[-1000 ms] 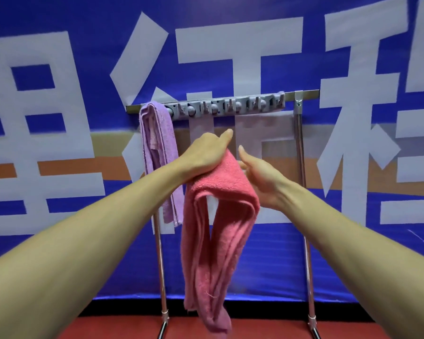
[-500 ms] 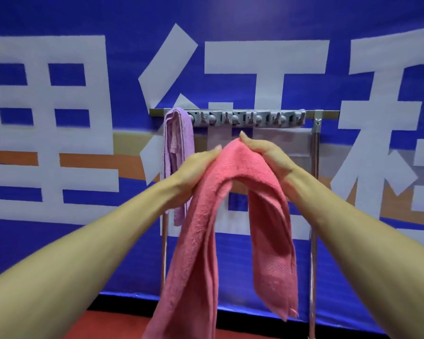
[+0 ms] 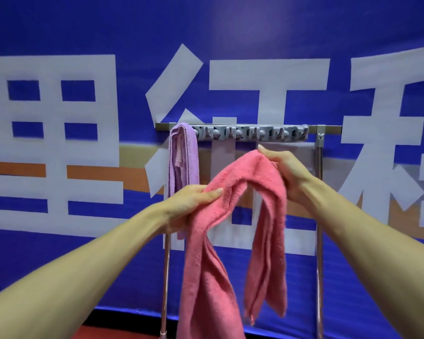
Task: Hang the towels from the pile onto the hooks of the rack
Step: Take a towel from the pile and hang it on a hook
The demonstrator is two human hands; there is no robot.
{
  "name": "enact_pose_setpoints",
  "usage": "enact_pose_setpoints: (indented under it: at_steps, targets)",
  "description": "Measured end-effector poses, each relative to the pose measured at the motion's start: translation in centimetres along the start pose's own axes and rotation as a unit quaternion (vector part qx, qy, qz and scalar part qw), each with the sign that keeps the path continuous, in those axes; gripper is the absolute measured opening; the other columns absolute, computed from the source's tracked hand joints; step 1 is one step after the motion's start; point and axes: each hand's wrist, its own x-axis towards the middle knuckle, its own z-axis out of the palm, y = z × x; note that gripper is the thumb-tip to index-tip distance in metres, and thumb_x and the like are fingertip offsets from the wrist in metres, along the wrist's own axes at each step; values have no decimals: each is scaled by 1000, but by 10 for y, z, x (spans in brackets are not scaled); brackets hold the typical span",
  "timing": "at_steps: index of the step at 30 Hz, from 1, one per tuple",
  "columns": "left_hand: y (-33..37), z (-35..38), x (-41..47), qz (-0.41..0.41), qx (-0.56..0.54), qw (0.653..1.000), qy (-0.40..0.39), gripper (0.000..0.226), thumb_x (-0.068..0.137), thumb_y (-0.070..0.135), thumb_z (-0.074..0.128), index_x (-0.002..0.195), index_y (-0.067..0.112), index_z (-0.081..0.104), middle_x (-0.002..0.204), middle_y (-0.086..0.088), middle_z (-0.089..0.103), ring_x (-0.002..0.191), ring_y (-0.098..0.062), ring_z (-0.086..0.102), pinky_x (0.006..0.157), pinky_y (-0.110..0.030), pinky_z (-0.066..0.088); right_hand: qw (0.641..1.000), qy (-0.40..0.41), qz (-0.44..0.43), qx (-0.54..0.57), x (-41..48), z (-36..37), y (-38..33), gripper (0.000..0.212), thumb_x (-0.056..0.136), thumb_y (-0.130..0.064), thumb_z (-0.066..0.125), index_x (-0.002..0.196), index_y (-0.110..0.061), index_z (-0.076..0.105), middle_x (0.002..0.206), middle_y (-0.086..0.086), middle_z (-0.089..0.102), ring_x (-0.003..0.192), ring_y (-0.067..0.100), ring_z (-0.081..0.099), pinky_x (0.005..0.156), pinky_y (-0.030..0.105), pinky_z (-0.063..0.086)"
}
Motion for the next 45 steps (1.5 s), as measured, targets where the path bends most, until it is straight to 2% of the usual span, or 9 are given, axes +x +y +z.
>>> enact_pose_setpoints:
  at_steps: [6,11,20,26,30,35,38,41,45]
  targets:
    - [21,-33,33,-3,167,986,18,32,96,25,53,107,-4,60,93,-15,62,83,-24,58,74,-32,51,954,-32,8,-299,17,-32,0,35,82,-34,69,87,1,68,67,3,57,51,10,51,50,22,42]
    - [45,-48,67,47,472,879,46,26,99,25,48,77,15,57,74,4,54,71,-10,48,58,-13,38,936,-32,-14,-349,58,-39,6,25,96,-26,54,79,-9,60,68,1,53,56,7,49,56,22,43]
    - [52,-109,134,-41,250,967,0,20,96,24,54,87,10,65,77,1,65,69,-10,60,64,-20,51,890,-75,-42,-449,144,-37,-9,46,83,-48,64,86,-3,73,67,2,61,53,11,52,52,21,43]
    - [71,-136,152,-114,312,942,-54,39,82,48,61,82,9,67,72,1,59,64,-11,52,63,-21,43,879,-73,-84,-464,189,-38,-26,49,86,-48,59,88,0,70,74,3,65,64,12,57,62,28,48]
    - [94,-140,169,-41,309,948,68,49,83,49,66,97,3,72,93,-12,71,78,-19,66,79,-30,53,883,-9,-125,-453,213,-35,-40,41,87,-44,62,72,-7,70,62,-4,63,53,6,55,53,20,45]
    - [130,-136,207,48,338,896,283,30,87,38,66,79,9,68,69,-3,63,56,-15,54,52,-22,43,856,140,-199,-457,247,-17,-62,43,81,-48,67,59,-12,69,57,-1,65,55,11,56,58,31,47]
    - [138,-140,237,70,415,838,348,26,84,34,67,80,9,62,76,-4,60,71,-22,54,59,-29,40,784,215,-203,-546,269,-4,-69,41,84,-41,62,70,-3,63,74,11,63,65,25,55,59,37,45]
    - [119,-141,257,36,540,757,366,24,79,30,68,94,13,61,93,-4,61,88,-27,58,72,-35,42,621,213,-206,-726,272,9,-58,31,90,-20,54,65,-9,40,88,12,57,68,33,49,62,33,36]
    - [101,-141,264,67,662,656,355,13,85,24,58,95,15,56,98,-6,61,85,-31,56,70,-36,36,445,154,-250,-846,264,18,-29,20,90,-1,45,97,-8,62,104,10,64,96,34,64,63,32,32]
